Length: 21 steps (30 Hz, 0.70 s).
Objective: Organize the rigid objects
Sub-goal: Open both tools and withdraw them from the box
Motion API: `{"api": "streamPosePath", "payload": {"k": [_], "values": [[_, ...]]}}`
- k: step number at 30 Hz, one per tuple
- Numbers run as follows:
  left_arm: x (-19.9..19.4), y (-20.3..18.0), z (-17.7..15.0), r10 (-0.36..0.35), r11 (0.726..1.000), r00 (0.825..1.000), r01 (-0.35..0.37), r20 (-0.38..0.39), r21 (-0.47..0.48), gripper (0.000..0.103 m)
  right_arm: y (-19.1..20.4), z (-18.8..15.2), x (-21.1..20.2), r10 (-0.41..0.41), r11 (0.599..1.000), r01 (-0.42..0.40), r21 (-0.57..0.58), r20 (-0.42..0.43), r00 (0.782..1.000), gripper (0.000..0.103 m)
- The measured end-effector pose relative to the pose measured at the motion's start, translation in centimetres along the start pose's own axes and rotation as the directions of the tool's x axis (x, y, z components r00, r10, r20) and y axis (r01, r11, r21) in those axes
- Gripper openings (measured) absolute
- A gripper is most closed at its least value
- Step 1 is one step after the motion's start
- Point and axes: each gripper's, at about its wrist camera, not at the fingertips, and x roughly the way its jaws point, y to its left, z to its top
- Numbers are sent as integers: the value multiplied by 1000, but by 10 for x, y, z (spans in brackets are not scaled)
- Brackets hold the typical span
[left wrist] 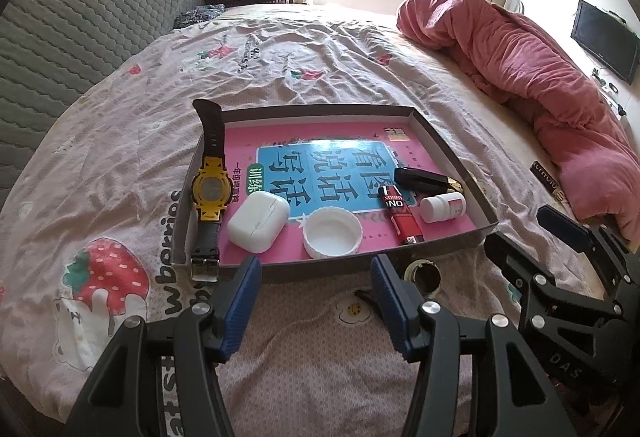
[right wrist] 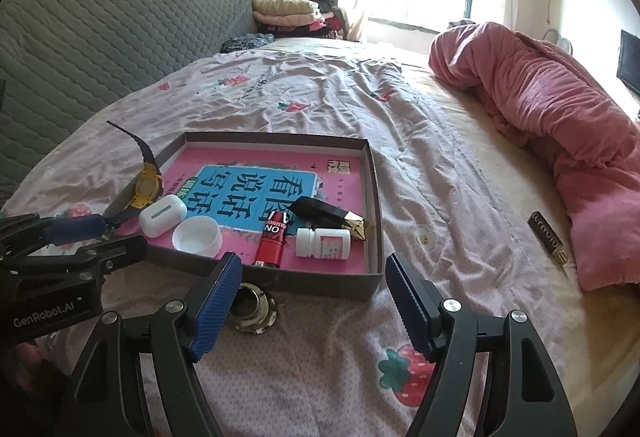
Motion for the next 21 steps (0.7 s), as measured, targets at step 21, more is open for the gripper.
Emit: {"api": "streamPosePath", "payload": {"k": [21], "values": [[-20, -3, -19, -8, 1000, 1000, 8, -19, 6, 57, 6, -21, -17, -21, 1000, 21, 0, -33, 999, 76]]}}
